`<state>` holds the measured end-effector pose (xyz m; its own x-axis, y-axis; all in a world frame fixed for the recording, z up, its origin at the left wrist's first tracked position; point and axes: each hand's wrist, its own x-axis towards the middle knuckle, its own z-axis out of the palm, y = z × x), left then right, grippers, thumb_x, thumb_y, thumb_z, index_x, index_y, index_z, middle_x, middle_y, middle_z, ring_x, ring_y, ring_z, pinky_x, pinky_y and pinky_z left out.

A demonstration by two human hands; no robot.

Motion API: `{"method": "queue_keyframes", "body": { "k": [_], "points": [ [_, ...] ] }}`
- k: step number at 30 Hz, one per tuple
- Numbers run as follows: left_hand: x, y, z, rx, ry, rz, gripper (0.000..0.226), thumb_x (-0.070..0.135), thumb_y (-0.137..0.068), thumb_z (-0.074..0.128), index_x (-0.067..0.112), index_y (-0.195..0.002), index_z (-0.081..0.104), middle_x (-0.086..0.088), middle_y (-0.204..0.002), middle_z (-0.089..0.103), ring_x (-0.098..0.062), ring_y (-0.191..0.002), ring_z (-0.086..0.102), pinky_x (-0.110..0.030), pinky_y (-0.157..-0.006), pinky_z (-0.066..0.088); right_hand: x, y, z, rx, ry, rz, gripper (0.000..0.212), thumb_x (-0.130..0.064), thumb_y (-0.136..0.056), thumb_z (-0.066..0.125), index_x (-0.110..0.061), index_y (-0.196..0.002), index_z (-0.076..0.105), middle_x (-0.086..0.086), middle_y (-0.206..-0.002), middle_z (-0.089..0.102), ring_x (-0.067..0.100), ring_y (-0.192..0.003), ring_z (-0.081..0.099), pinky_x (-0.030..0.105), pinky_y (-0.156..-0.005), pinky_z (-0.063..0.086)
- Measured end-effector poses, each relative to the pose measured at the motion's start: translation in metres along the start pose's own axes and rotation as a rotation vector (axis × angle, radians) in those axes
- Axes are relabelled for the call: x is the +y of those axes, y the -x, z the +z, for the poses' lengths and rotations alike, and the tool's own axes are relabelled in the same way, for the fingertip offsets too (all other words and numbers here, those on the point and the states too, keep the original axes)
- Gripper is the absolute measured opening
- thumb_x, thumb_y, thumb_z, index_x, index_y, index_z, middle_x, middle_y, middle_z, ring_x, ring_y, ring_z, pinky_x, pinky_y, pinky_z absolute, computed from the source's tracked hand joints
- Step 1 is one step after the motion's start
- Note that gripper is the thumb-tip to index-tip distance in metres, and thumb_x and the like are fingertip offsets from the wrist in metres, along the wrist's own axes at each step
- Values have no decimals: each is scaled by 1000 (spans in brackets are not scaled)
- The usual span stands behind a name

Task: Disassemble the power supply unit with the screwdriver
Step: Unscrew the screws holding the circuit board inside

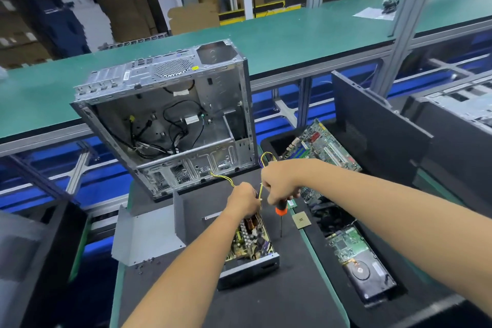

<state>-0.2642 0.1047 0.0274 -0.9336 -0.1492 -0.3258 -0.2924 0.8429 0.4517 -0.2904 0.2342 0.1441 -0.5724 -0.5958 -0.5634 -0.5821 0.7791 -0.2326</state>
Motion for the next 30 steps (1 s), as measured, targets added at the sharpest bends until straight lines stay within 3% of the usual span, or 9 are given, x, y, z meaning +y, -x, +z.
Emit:
{"method": "queue_keyframes", "body": {
  "k": [3,7,10,12,18,23,27,30],
  "points": [
    [-9,-1,6,15,30,61,33,-1,-71,61,14,-50,41,-2,-63,41,-25,-72,34,-33,-63,37,0,-6,4,-9,32,-16,18,-19,-83,62,-3,-75,60,14,-62,63,22,-43,59,18,-41,43],
    [-17,-1,6,14,187,88,30,-7,-69,57,14,-48,49,-2,-58,48,-26,-66,42,-29,-63,35,0,-10,3,-30,21,-15,17,-17,-84,61,-1,-79,61,13,-64,64,23,-45,59,17,-38,42],
    [-20,-1,-1,-78,287,120,17,-12,-65,56,0,-71,66,-6,-68,54,-20,-63,44,-26,-59,36,-1,-11,3,-28,35,-16,16,-16,-83,61,-1,-80,62,14,-64,64,22,-44,58,15,-36,39],
    [-22,2,-5,-134,345,120,23,-15,-65,53,-7,-82,66,-5,-73,53,-17,-65,42,-22,-53,33,-2,-10,5,-25,37,-7,19,-17,-83,62,2,-83,64,14,-65,64,22,-45,58,16,-38,40],
    [-20,3,-12,-209,303,187,37,-18,-70,48,1,-94,70,-6,-89,61,-12,-64,47,-15,-48,35,2,-7,9,-3,36,-1,20,-20,-84,62,0,-83,62,11,-62,63,21,-44,58,17,-41,41],
    [-20,3,-12,-228,352,139,37,-18,-72,51,6,-92,71,-2,-90,61,-15,-78,53,-23,-66,43,9,-2,12,5,33,12,16,-19,-83,62,-3,-79,60,8,-57,60,26,-47,58,19,-42,42],
    [-21,2,-10,-211,354,98,28,-15,-73,56,1,-90,71,-1,-86,60,-15,-75,51,-20,-59,40,11,0,13,-2,18,16,15,-18,-83,63,-5,-77,56,6,-54,57,28,-51,59,21,-45,43],
    [-20,0,-7,-197,417,39,14,-4,-74,64,7,-66,65,-1,-73,56,-17,-65,48,-24,-59,39,9,0,15,4,36,23,15,-18,-82,62,-4,-78,57,6,-52,56,27,-49,58,20,-43,41]
  ]
}}
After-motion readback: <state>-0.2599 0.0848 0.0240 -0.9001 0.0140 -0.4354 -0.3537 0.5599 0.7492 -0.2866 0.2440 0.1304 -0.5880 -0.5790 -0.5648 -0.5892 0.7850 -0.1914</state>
